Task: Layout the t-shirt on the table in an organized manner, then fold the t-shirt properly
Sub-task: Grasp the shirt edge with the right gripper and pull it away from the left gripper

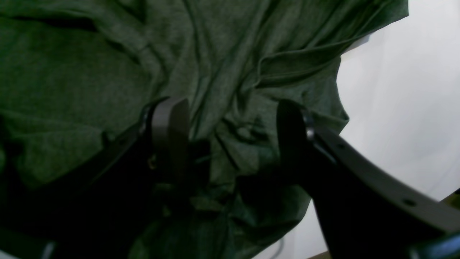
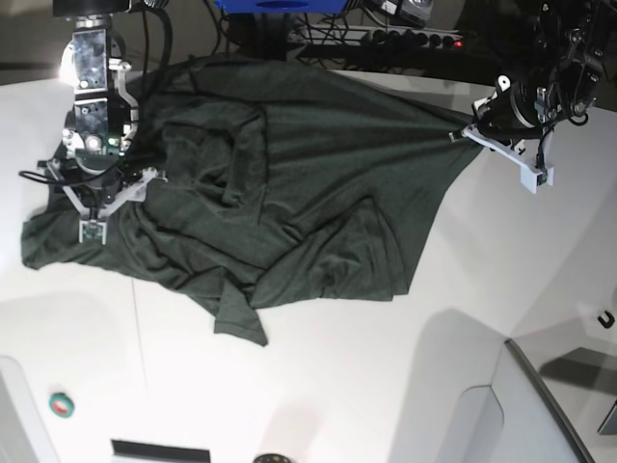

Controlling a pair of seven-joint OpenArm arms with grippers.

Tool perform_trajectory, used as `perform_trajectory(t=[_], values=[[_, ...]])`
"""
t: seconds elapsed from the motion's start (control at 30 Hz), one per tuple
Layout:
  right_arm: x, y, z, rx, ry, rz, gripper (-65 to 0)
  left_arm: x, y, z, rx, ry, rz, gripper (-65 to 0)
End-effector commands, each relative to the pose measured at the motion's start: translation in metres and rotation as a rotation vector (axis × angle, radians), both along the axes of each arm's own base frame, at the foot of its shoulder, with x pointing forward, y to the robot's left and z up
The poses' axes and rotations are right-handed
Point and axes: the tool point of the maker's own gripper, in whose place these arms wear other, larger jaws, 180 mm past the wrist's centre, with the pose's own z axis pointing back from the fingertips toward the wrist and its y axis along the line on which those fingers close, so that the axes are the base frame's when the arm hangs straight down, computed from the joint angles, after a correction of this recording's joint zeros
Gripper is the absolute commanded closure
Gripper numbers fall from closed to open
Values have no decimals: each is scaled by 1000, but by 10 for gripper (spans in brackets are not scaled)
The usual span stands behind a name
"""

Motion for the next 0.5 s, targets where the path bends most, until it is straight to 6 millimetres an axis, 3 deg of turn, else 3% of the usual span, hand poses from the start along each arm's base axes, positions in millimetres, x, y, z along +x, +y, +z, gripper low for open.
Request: perform_trajectory(t=[0.0, 0.17, 0.3, 0.47], values=[[12, -3, 12, -19, -51, -1, -320, 5, 6, 6, 25, -21, -7, 0], [12, -6, 7, -19, -38, -8, -282, 5, 6, 6, 25, -21, -7, 0], [8, -29, 2, -24, -24, -84, -281, 5, 6, 6, 25, -21, -7, 0], [6, -37, -6, -28, 0, -100, -281, 5, 6, 6, 25, -21, -7, 0]])
